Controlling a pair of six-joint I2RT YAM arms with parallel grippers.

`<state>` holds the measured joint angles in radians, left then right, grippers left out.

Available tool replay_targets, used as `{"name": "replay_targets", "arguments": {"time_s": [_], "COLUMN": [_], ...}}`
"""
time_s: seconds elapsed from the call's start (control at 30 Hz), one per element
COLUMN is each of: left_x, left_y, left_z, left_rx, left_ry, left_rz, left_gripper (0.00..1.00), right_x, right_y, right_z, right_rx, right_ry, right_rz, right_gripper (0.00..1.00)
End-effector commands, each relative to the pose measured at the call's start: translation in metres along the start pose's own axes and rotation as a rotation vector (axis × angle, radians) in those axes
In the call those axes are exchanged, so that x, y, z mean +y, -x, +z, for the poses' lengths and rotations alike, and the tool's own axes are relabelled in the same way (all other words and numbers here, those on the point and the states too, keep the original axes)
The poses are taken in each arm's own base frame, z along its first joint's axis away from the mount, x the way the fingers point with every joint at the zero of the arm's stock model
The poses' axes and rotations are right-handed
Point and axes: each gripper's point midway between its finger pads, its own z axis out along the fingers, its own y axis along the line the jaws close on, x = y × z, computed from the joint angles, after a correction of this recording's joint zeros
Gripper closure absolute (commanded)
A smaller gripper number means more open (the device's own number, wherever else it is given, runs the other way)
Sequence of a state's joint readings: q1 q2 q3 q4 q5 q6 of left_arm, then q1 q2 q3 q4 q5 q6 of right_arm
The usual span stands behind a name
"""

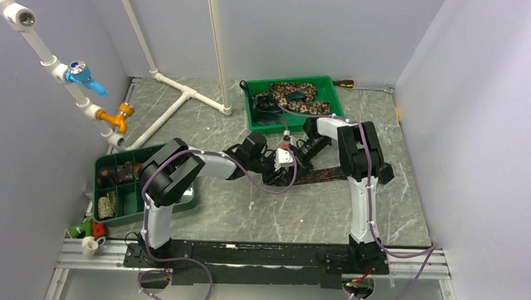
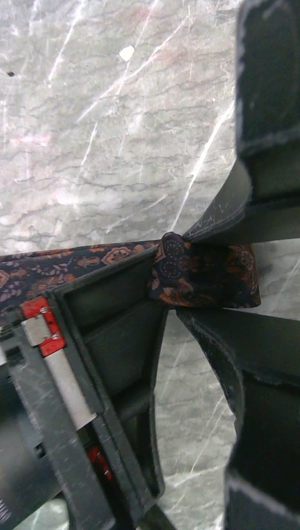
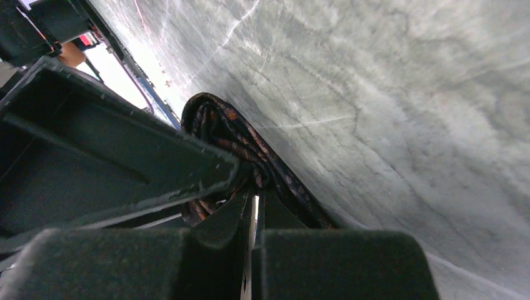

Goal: Roll the ties
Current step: Roll the tie at the center of the board.

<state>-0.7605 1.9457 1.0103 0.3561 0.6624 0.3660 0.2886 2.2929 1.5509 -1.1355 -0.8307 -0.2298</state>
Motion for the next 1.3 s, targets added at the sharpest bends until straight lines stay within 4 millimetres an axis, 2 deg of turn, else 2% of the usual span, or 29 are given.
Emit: {"name": "replay_targets", "arguments": {"time_s": [0.0, 0.13, 0.3, 0.37, 0.43, 0.5, 0.6, 0.7, 0.8, 0.9, 1.0, 1.07, 1.17, 1.27], "left_x": [-0.009, -0.011, -0.005, -0.006, -0.007, -0.009, -0.011, -0.011, -0.012, -0.013, -0.015, -0.015, -0.015, -0.016], "left_y": [-0.036, -0.061, -0.074, -0.078, -0.085, -0.089, -0.092, -0.092, -0.092, -0.093, -0.094, -0.092, -0.090, -0.088], "left_z": [0.003, 0.000, -0.002, -0.004, -0.008, -0.011, -0.013, -0.013, -0.013, -0.015, -0.016, -0.016, -0.017, -0.018], "left_rx": [0.106, 0.181, 0.252, 0.283, 0.317, 0.334, 0.350, 0.349, 0.354, 0.355, 0.355, 0.354, 0.350, 0.342], "left_ry": [0.003, 0.019, 0.045, 0.042, 0.039, 0.036, 0.029, 0.022, 0.016, 0.008, 0.001, -0.003, -0.007, -0.015], "left_rz": [-0.071, -0.102, -0.108, -0.110, -0.109, -0.102, -0.099, -0.092, -0.085, -0.075, -0.071, -0.070, -0.063, -0.055], "left_gripper": [0.53, 0.54, 0.66, 0.70, 0.73, 0.77, 0.79, 0.80, 0.81, 0.81, 0.81, 0.81, 0.82, 0.82], "right_x": [-0.036, -0.032, -0.014, 0.000, 0.015, 0.025, 0.024, -0.007, -0.066, -0.120, -0.156, -0.171, -0.181, -0.178], "right_y": [0.008, 0.008, 0.011, 0.013, 0.014, 0.012, 0.007, 0.004, 0.004, 0.000, -0.009, -0.022, -0.047, -0.078], "right_z": [0.008, 0.008, 0.000, -0.013, -0.034, -0.061, -0.102, -0.142, -0.177, -0.200, -0.203, -0.197, -0.183, -0.167], "right_rx": [-0.002, -0.009, -0.042, -0.064, -0.105, -0.138, -0.184, -0.235, -0.276, -0.280, -0.229, -0.181, -0.109, -0.056], "right_ry": [-0.128, -0.115, -0.068, -0.032, 0.028, 0.068, 0.063, -0.004, -0.182, -0.358, -0.469, -0.511, -0.535, -0.524], "right_rz": [-0.067, -0.070, -0.102, -0.122, -0.121, -0.120, -0.125, -0.080, -0.017, 0.023, 0.039, 0.054, 0.068, 0.071], "right_gripper": [1.00, 1.00, 1.00, 0.91, 0.71, 0.58, 0.50, 0.47, 0.50, 0.53, 0.58, 0.61, 0.65, 0.68]}}
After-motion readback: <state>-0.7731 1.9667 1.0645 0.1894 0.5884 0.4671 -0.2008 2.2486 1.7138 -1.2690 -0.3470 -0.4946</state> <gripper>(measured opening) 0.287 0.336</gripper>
